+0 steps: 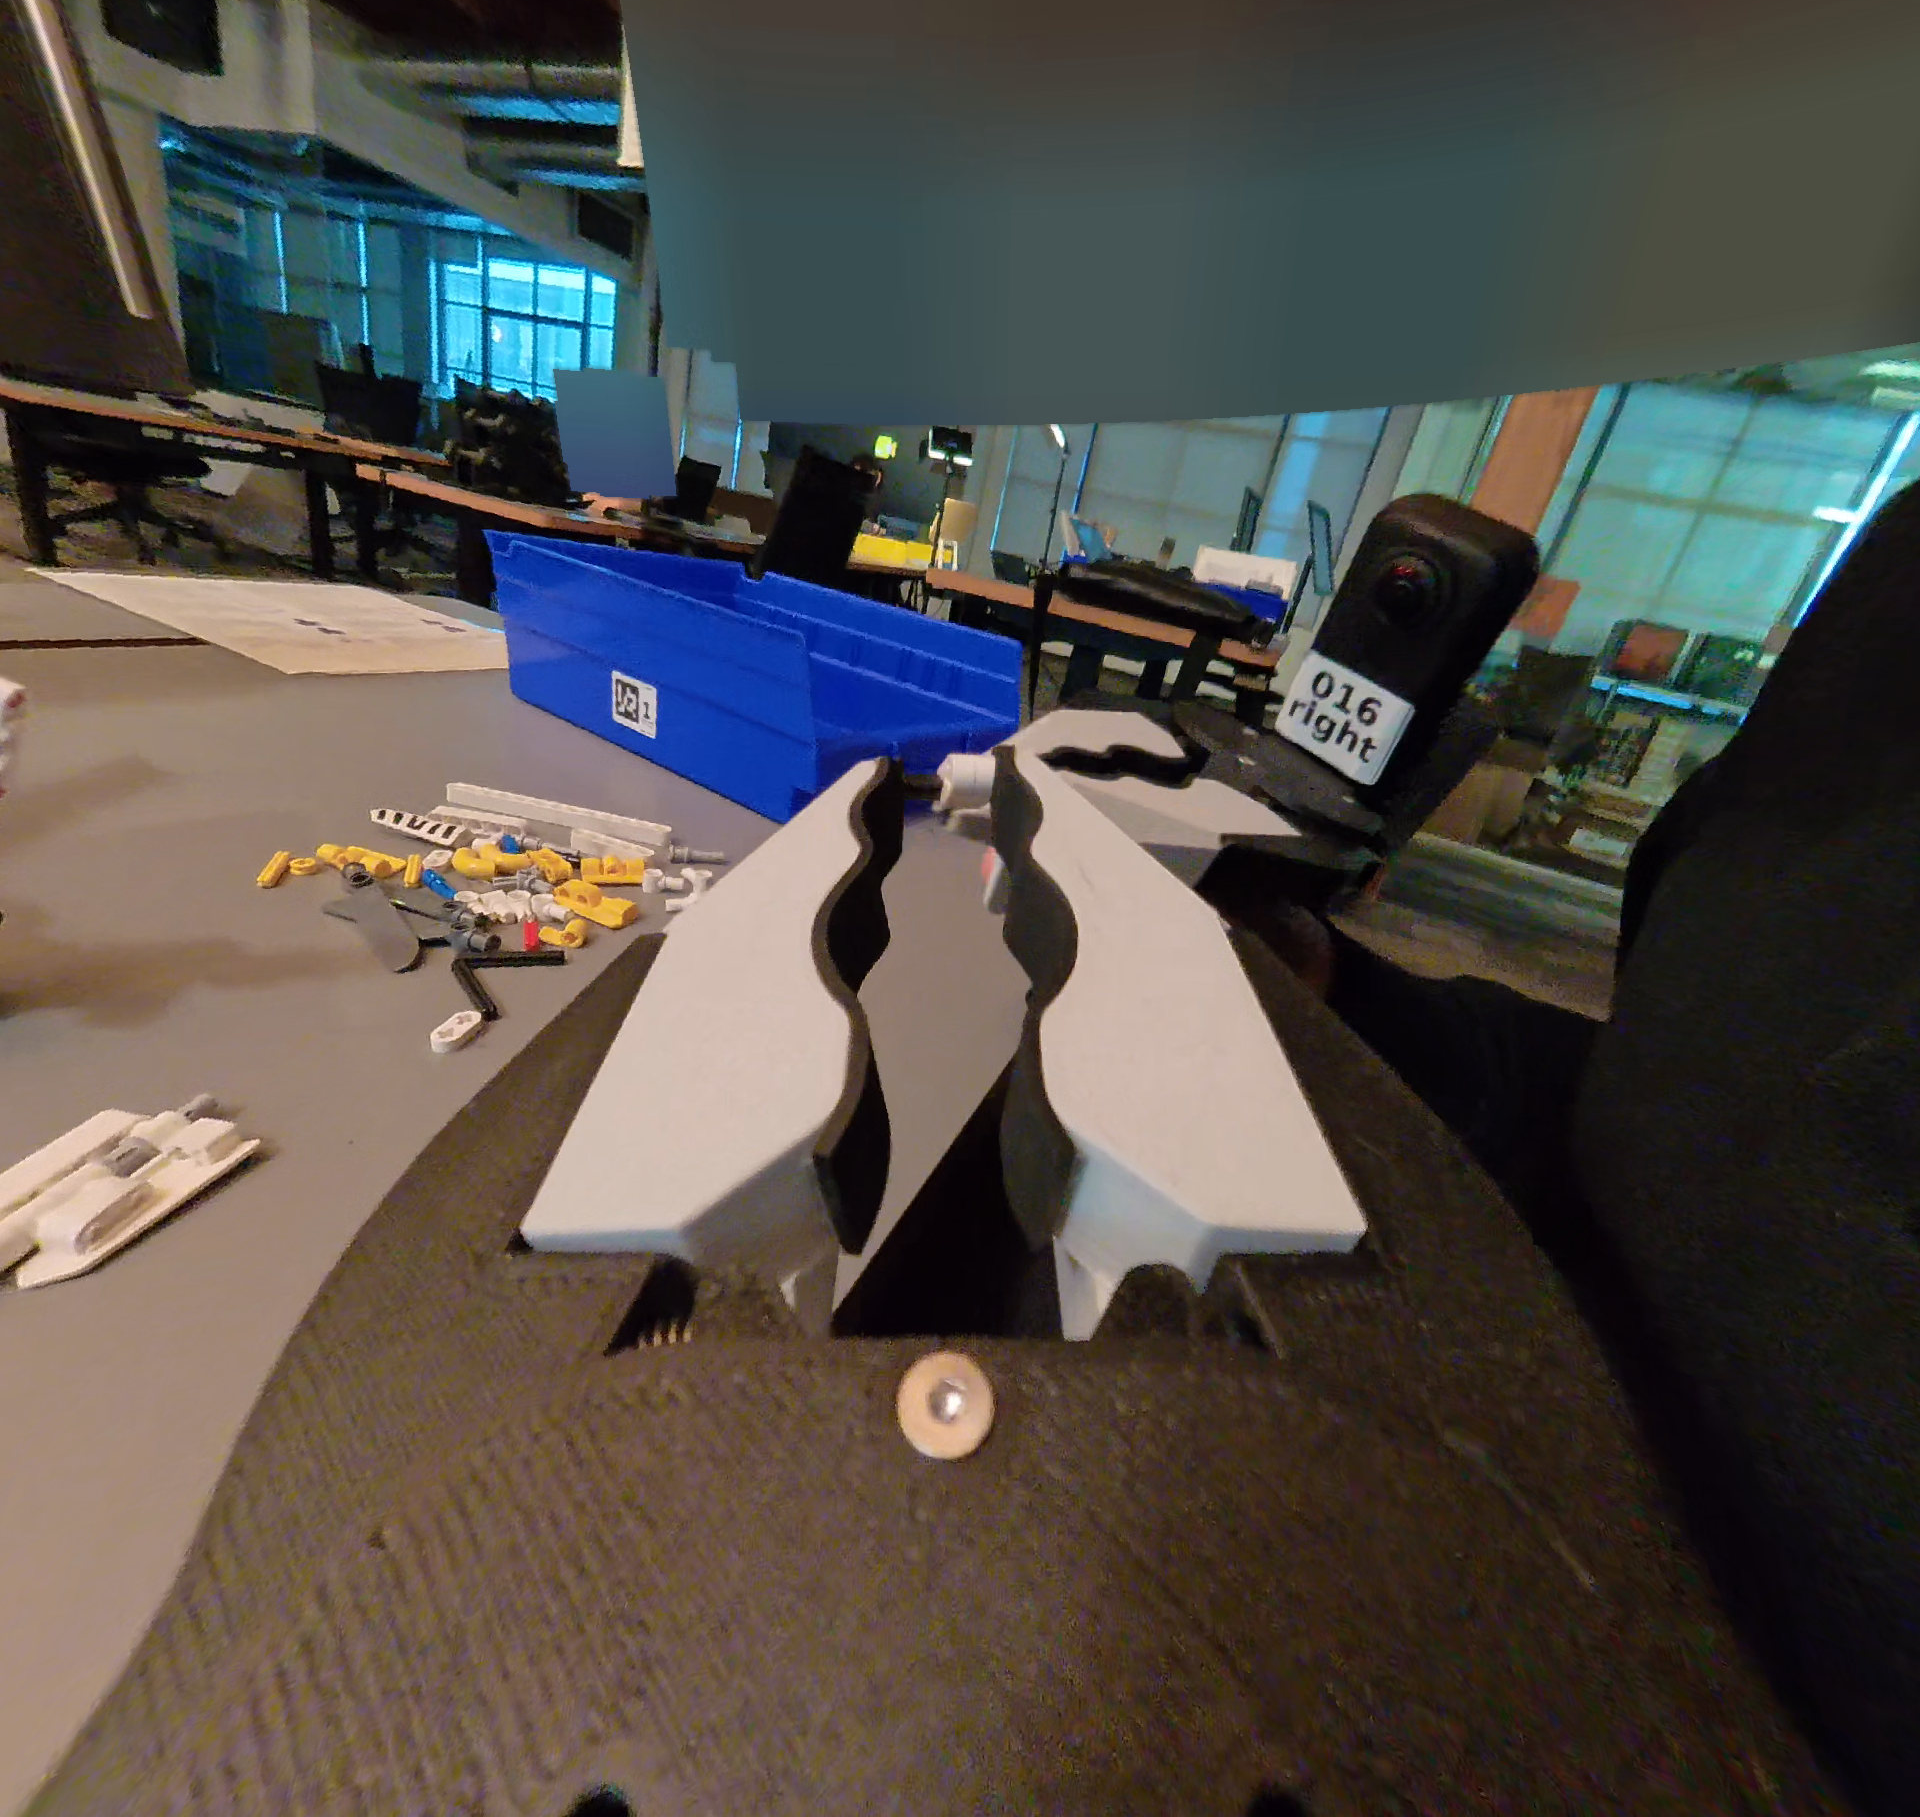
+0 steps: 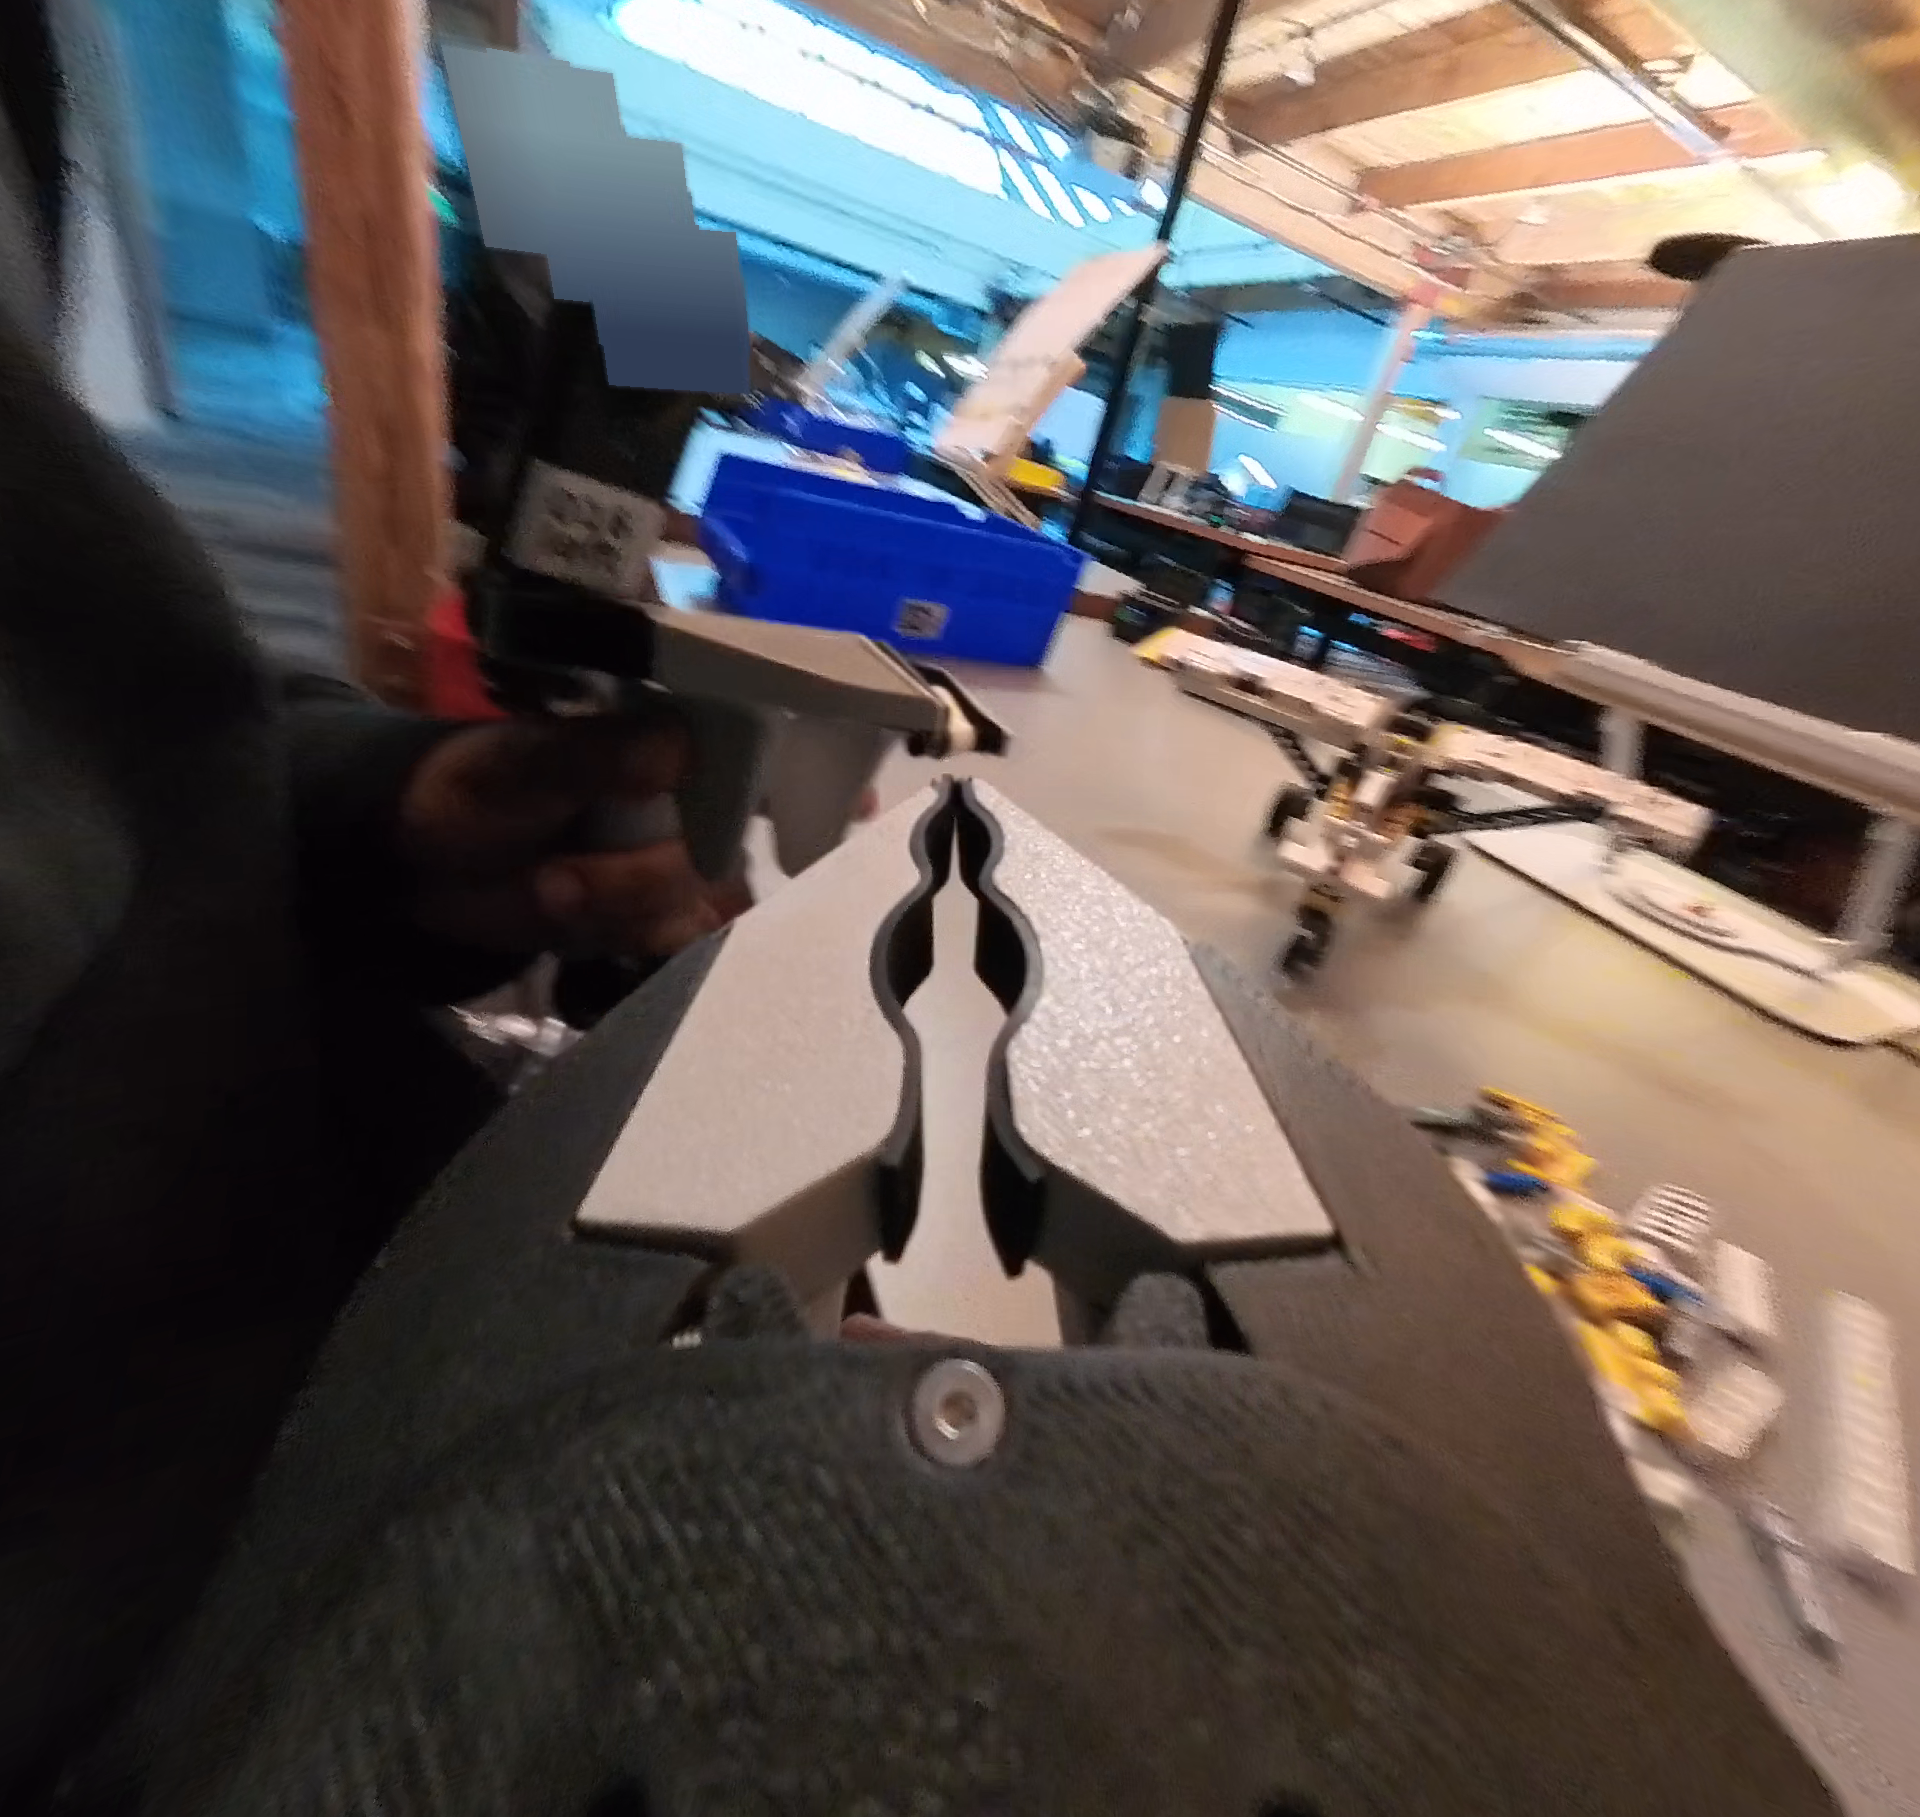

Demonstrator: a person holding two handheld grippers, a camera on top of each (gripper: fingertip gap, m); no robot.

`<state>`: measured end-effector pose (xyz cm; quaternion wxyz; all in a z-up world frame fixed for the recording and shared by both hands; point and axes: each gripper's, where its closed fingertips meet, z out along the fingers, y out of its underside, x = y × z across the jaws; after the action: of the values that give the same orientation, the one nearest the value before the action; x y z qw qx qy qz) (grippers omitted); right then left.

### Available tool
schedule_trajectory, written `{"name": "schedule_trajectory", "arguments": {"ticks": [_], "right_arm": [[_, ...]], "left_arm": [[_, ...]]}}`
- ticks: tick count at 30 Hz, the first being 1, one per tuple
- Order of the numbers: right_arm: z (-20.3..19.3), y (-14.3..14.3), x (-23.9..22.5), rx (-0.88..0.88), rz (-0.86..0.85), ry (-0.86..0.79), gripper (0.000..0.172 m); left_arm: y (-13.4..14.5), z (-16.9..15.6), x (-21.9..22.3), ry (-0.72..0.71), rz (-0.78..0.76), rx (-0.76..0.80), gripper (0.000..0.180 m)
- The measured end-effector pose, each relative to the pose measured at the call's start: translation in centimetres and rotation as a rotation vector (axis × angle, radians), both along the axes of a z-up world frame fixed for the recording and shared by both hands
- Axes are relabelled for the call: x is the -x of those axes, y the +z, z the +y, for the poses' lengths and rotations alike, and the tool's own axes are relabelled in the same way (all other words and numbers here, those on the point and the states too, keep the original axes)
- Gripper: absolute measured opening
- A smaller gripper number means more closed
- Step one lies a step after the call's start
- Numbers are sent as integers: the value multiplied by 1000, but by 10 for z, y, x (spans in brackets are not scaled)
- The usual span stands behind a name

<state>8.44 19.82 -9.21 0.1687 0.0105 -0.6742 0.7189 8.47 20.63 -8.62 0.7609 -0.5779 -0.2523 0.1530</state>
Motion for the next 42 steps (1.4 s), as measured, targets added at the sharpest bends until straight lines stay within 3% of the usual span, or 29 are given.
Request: {"name": "schedule_trajectory", "arguments": {"ticks": [4,8,12,14,19,27,33,42], "right_arm": [[8,18,-5,165,-122,106,14],[2,12,-7,102,-50,60,27],[-3,-1,3,-39,171,-136,16],[-3,-2,2,-75,266,-180,2],[-2,0,3,-71,334,-234,5],[-2,-6,5,-93,294,-219,2],[-2,-7,10,-108,294,-266,2],[-6,-10,8,-107,239,-223,3]], "left_arm": [[1,-5,4,-1,-26,-61,17],[1,-6,5,-36,-85,-135,17],[-3,-1,6,-108,-174,-195,17],[-5,-1,9,-109,-197,-217,17],[-8,-1,10,-119,-222,-220,17],[-13,0,12,-151,-278,-225,18],[-13,-3,13,-235,-374,-337,23],[-8,-8,16,-210,-345,-352,17]]}}
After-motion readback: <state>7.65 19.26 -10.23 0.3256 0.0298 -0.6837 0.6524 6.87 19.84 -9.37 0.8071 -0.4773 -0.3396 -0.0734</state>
